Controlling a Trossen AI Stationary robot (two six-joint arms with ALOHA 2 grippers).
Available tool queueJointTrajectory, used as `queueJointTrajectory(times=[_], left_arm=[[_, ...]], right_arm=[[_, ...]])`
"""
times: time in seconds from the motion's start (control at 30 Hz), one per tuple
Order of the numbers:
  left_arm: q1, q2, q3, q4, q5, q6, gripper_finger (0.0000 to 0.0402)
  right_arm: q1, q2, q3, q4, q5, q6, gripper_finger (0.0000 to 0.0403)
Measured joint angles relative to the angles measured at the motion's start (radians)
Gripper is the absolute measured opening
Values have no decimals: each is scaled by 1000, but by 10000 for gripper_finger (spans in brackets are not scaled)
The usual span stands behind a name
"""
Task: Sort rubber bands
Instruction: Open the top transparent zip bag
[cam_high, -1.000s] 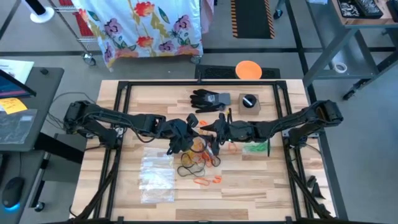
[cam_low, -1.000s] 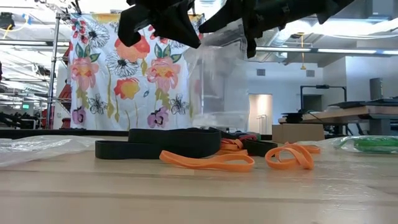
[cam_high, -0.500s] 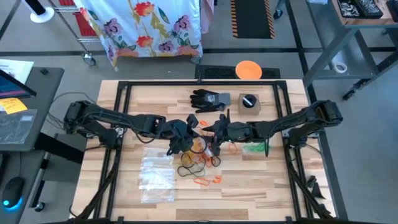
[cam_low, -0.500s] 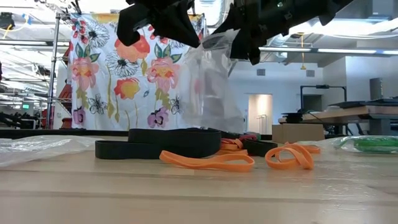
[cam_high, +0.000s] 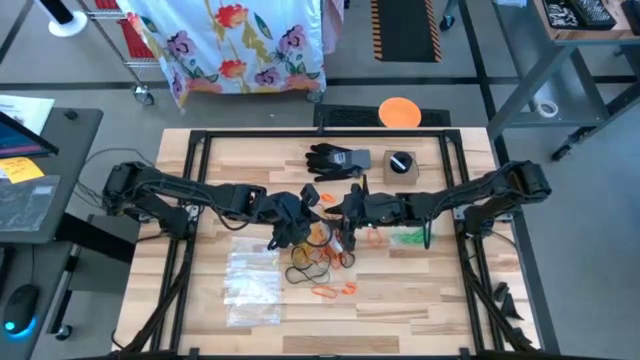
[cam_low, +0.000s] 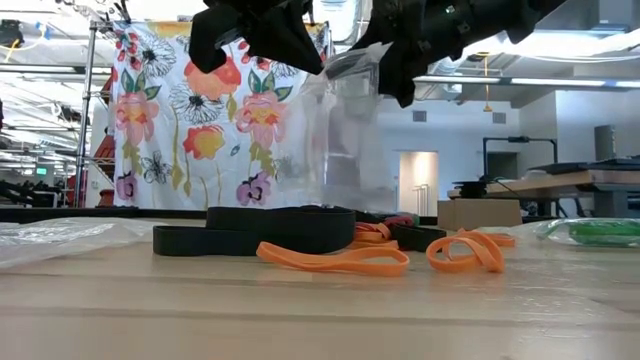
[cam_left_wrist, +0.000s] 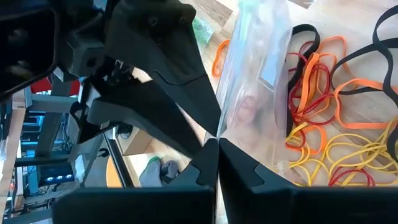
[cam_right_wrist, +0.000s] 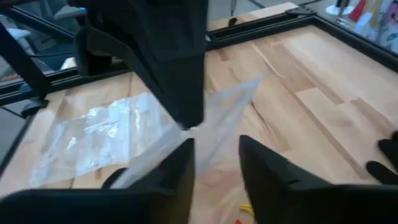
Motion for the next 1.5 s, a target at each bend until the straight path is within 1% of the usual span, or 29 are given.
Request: queueJointTrajectory(times=[0.1, 0.13, 0.17, 0.27, 0.37, 0.5, 0.8, 1.03, 1.13, 1.2, 1.3, 1.43, 1.5], left_arm=[[0, 0, 0, 0, -1, -2, 0], [0, 0, 0, 0, -1, -3, 0], [0, 0, 0, 0, -1, -8, 0], [-8, 0, 0, 0, -42, -24, 0], [-24, -4, 0, -19, -90, -27, 0], [-53, -4, 0, -47, -94, -46, 0], [-91, -4, 0, -110, -113, -112, 0], [-123, -4, 0, -160, -95, -131, 0], [-124, -4, 0, -160, -127, -134, 0], [-118, -4, 0, -157, -136, -131, 0], [-106, -4, 0, -139, -131, -128, 0], [-102, -4, 0, -136, -129, -108, 0], [-100, -4, 0, -136, -128, -106, 0]], right_arm=[[0, 0, 13, 2, -31, -12, 32], [0, 0, 15, 1, -36, -28, 16], [0, 0, 17, -3, -37, -34, 10], [-7, -4, 39, -55, -28, -42, 4], [-15, -5, 73, -156, 33, -60, 2], [-33, -5, 110, -259, 88, -79, 1], [-53, -5, 130, -348, 89, -91, 1], [-52, -5, 131, -357, 87, -116, 0], [-52, -5, 131, -339, 87, -151, 1], [-50, -5, 131, -313, 87, -211, 9], [-50, -5, 131, -284, 85, -296, 41], [-51, -5, 131, -247, 83, -362, 111], [-52, -5, 132, -219, 73, -363, 153]])
